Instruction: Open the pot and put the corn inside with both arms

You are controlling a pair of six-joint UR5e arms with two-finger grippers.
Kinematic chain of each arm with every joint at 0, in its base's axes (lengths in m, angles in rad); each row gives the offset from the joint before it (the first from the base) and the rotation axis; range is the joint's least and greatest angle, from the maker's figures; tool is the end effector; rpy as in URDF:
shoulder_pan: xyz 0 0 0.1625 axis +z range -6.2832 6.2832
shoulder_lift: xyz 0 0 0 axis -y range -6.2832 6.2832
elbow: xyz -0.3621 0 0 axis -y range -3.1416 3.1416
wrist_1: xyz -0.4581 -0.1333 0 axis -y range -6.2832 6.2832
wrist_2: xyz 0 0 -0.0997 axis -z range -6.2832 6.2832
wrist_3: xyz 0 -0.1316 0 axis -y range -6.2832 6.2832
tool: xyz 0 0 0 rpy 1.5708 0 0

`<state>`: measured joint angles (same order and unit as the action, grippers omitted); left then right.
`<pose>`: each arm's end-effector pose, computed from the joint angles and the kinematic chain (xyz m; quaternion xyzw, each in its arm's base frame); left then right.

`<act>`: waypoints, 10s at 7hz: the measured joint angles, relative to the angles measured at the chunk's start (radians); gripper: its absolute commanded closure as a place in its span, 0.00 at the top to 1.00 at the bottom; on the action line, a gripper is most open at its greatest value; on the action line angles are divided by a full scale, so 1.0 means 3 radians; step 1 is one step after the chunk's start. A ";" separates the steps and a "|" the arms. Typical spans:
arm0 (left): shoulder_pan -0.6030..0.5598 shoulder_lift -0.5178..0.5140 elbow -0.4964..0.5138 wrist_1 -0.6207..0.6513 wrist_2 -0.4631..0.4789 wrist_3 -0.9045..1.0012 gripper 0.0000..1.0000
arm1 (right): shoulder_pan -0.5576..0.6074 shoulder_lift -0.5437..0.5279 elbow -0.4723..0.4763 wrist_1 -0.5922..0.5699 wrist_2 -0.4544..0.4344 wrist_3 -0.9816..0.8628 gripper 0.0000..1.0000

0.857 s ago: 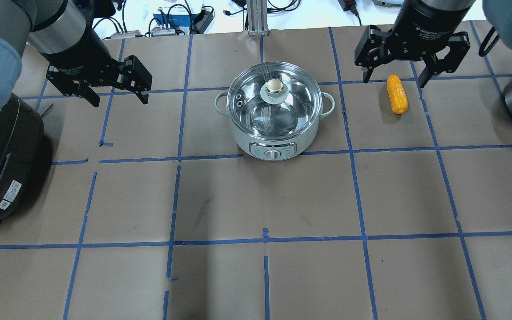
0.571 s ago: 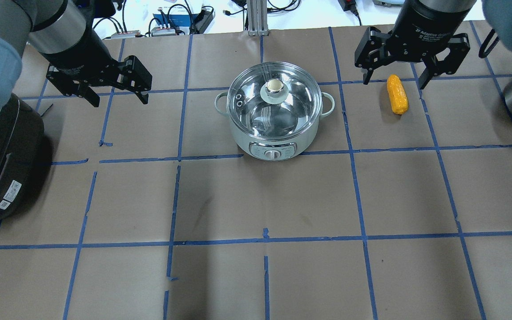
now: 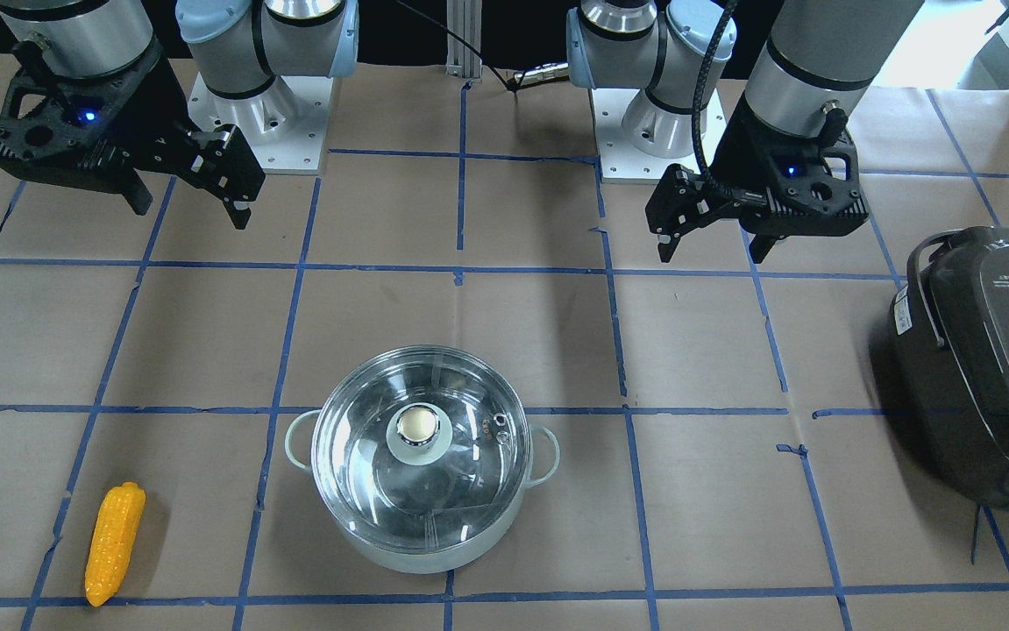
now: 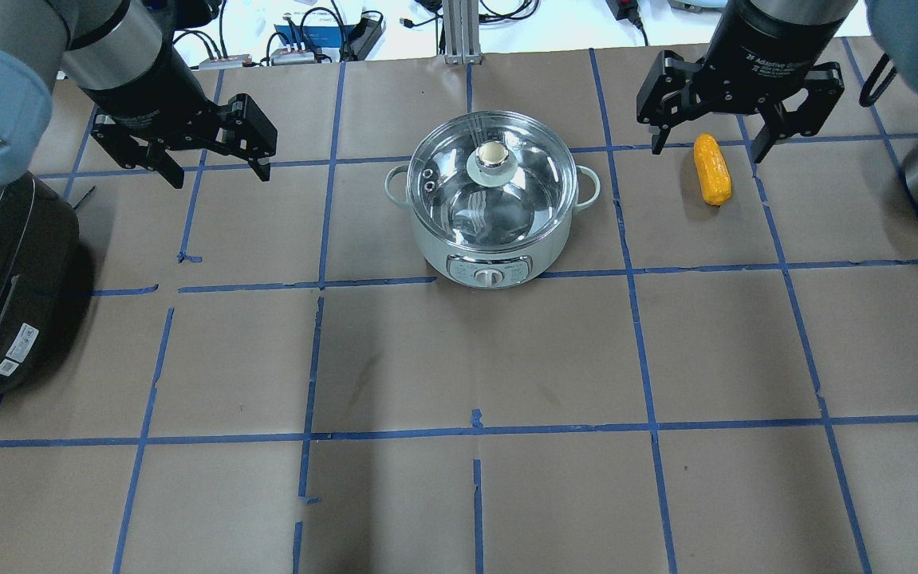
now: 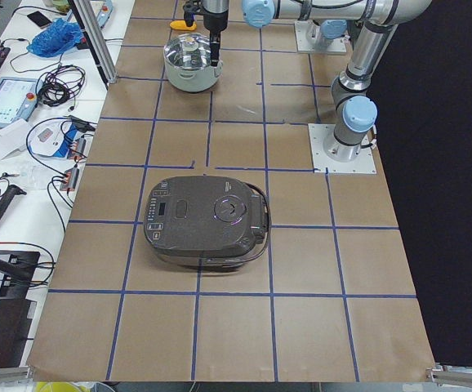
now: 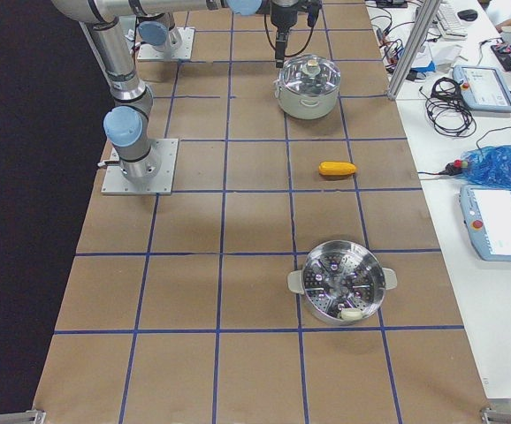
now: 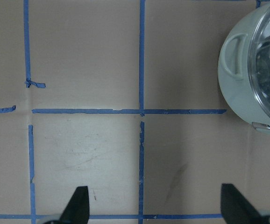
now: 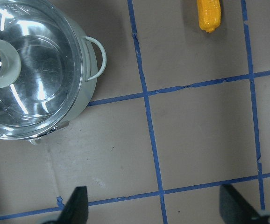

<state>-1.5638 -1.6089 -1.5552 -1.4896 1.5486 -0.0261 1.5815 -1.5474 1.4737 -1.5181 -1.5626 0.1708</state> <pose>-0.1322 -0.5800 0.3885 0.0162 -0.9994 0.0292 0.0114 0.1404 -0.5663 0.4288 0.0799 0.9967 -0.0101 0.0050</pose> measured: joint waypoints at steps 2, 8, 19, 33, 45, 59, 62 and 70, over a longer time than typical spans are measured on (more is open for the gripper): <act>-0.0247 -0.0180 0.0071 0.0159 -0.0005 -0.0308 1.00 | -0.0002 -0.0001 0.0013 0.0002 -0.0001 -0.0001 1.00; -0.1209 -0.1390 0.0967 0.0752 -0.0001 -0.1280 1.00 | -0.0002 -0.0001 0.0022 0.0003 -0.0002 -0.0002 1.00; -0.1322 -0.1828 0.1172 0.0934 -0.0005 -0.1448 0.53 | -0.0005 -0.0040 0.0076 -0.0001 -0.0001 -0.0029 1.00; 0.0521 -0.1037 0.0603 0.0517 0.0010 0.0716 0.08 | -0.0897 0.1735 0.0111 -0.1845 0.0028 -0.1137 0.86; 0.0644 -0.1465 -0.0137 0.1835 -0.0368 0.0700 1.00 | -0.0117 0.1272 0.0160 -0.1748 -0.0118 -0.0730 0.11; -0.0041 0.0158 -0.0123 0.0048 0.0033 0.0615 1.00 | 0.0608 0.0870 0.0187 -0.1090 -0.0229 0.0479 1.00; -0.0042 0.0164 -0.0088 0.0037 0.0021 0.0619 1.00 | 0.0337 0.0086 0.0208 -0.0115 -0.0233 0.0201 0.98; -0.0053 0.0174 -0.0066 -0.0045 0.0027 0.0618 1.00 | 0.0379 -0.0157 0.0209 -0.0267 -0.0170 0.0243 1.00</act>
<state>-1.5798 -1.5566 -1.5749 -1.5030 1.5568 0.1594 1.6953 -1.5945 1.5365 -1.5982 -1.6136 0.2438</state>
